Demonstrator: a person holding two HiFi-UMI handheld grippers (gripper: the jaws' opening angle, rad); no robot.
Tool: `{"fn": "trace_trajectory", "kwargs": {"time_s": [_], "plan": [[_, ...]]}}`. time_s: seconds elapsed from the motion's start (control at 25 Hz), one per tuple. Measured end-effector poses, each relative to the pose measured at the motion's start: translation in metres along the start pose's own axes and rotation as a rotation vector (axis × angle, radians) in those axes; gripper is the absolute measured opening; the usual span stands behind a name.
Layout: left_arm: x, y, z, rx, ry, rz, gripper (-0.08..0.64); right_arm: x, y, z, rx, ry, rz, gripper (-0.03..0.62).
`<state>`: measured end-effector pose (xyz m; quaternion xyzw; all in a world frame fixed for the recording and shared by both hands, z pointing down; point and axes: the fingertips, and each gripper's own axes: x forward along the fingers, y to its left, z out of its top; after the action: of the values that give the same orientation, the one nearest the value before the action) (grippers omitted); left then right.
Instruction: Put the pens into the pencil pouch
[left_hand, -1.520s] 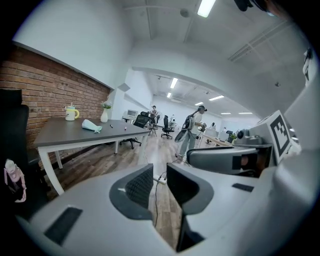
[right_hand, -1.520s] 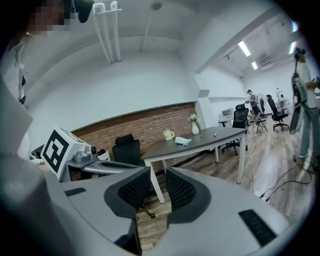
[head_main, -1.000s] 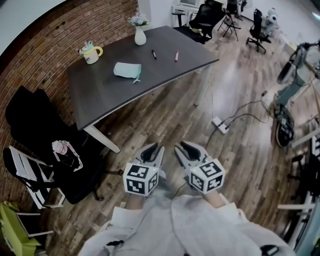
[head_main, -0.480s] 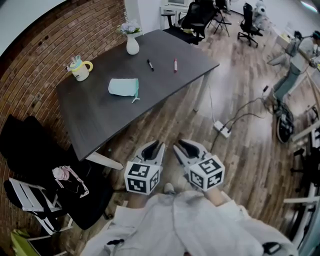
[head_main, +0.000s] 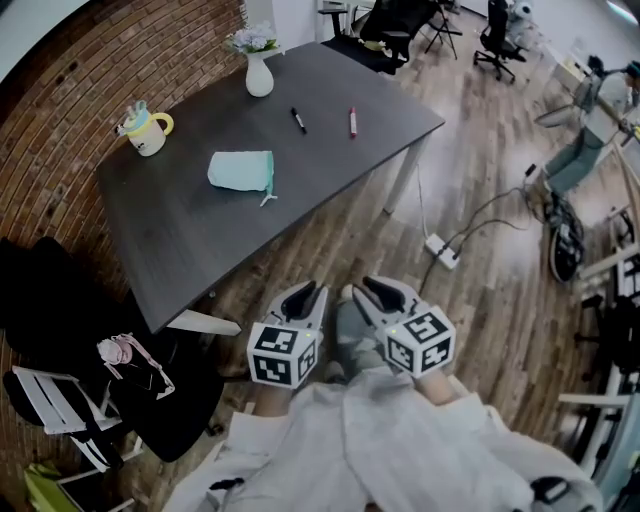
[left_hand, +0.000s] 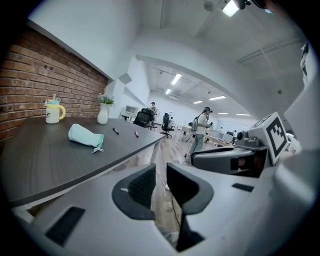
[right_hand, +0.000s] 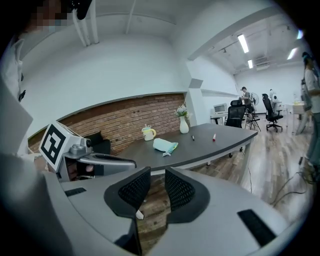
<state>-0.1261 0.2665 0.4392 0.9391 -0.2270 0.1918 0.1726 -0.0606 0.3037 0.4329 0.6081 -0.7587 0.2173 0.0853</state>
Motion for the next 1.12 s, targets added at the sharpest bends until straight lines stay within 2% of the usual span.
{"fn": "trace_trajectory", "kwargs": {"time_s": [0.16, 0.36, 0.76, 0.96, 1.12], "plan": [[0.023, 0.024, 0.004, 0.004, 0.047, 0.022, 0.066, 0.029, -0.017, 0.013, -0.006, 0.006, 0.019, 0.078], [0.059, 0.052, 0.026, -0.005, 0.061, 0.039, 0.065, 0.070, -0.048, 0.036, -0.024, 0.018, 0.063, 0.078], [0.145, 0.108, 0.100, -0.040, 0.028, 0.123, 0.066, 0.143, -0.132, 0.107, -0.051, 0.018, 0.133, 0.078], [0.190, 0.123, 0.133, -0.038, 0.020, 0.158, 0.066, 0.171, -0.174, 0.142, -0.083, 0.005, 0.173, 0.078], [0.213, 0.129, 0.151, -0.050, 0.000, 0.197, 0.066, 0.186, -0.197, 0.156, -0.096, 0.019, 0.213, 0.078]]}}
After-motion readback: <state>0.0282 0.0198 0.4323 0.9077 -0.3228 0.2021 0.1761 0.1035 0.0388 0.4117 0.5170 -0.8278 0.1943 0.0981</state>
